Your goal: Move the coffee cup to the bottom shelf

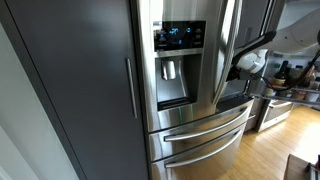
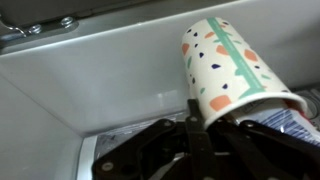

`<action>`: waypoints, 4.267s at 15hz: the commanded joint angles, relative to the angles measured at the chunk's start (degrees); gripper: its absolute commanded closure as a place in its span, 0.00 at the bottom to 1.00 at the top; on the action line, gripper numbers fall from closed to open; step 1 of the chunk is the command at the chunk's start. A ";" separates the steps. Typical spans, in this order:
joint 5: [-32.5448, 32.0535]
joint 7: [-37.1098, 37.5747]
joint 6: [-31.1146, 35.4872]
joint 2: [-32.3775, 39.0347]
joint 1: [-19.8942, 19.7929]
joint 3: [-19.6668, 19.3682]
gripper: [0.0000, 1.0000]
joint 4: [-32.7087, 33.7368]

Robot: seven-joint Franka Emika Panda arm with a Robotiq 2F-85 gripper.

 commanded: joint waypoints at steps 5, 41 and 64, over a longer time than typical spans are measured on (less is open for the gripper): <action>3.72 -3.30 2.52 0.15 -0.81 2.72 0.99 -0.84; -20.19 14.64 -33.68 -22.20 6.37 -14.87 0.00 -0.79; -28.20 27.22 -34.19 -42.31 8.77 -18.99 0.00 -15.86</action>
